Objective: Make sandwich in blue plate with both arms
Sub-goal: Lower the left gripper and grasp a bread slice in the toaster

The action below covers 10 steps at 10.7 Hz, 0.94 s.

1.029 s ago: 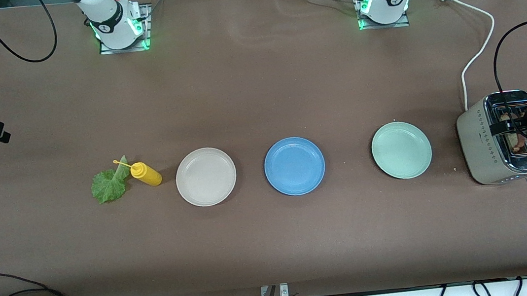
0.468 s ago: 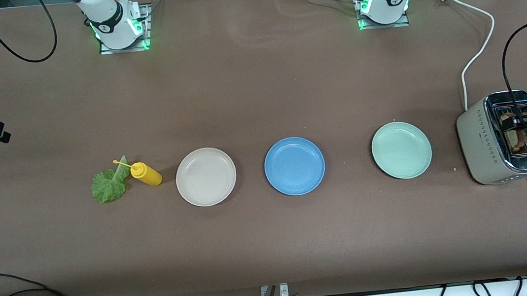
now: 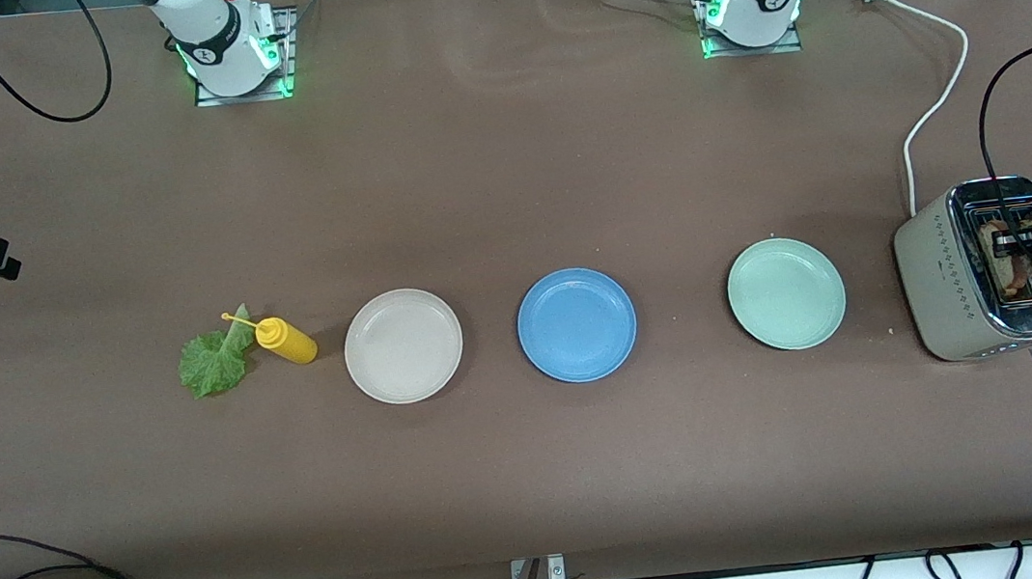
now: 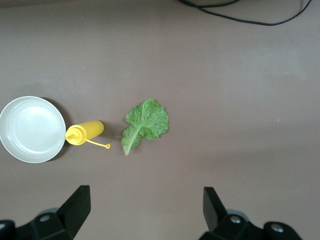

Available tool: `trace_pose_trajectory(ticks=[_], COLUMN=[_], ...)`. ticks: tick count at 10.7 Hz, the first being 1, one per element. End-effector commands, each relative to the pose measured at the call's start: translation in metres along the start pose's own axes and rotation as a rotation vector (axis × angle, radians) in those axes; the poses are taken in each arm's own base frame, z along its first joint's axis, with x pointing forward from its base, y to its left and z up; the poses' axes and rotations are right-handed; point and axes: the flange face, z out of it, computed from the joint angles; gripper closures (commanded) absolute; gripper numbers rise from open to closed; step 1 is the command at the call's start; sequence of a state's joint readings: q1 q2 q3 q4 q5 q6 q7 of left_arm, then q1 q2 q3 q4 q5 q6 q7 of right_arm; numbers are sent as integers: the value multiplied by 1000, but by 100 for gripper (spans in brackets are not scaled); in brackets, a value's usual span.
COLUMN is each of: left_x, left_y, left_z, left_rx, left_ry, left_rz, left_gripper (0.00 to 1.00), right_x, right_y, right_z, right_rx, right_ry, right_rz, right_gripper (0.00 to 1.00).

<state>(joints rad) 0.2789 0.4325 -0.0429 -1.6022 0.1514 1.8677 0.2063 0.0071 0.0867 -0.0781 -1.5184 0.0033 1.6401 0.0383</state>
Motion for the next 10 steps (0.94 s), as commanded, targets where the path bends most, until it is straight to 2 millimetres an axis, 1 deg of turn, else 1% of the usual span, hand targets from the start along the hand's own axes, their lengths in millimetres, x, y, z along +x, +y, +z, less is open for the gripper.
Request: trace_pose_trajectory(ticks=[1, 2, 3, 5, 6, 7, 8, 9, 10], left_x=[-2, -8, -14, -25, -29, -29, -30, -29, -26], left_y=[0, -1, -3, 5, 10, 20, 35, 53, 77], left_z=[-16, -28, -48, -74, -91, -107, -127, -137, -141], left_rx=[31, 33, 75, 108, 109, 105, 101, 95, 92], left_ry=[17, 6, 12, 4, 7, -1, 1, 3, 10], left_rz=[56, 66, 74, 88, 91, 104, 125, 152, 189], left_gripper=[100, 100, 100, 100, 100, 100, 100, 100, 100], right_x=[-3, -2, -3, -3, -2, -2, -3, -2, -3], right_y=[-1, 0, -2, -2, 1, 1, 0, -2, -2], right_z=[-6, -7, -6, -6, -6, -7, -7, -7, -7], right_rx=[-1, 0, 0, -1, 0, 0, -1, -1, -1], right_ry=[-4, -1, -4, -4, -3, 0, -1, 0, -1], right_rz=[0, 1, -2, -2, 3, 3, 1, -3, -2], right_gripper=[0, 0, 0, 0, 0, 0, 0, 0, 0])
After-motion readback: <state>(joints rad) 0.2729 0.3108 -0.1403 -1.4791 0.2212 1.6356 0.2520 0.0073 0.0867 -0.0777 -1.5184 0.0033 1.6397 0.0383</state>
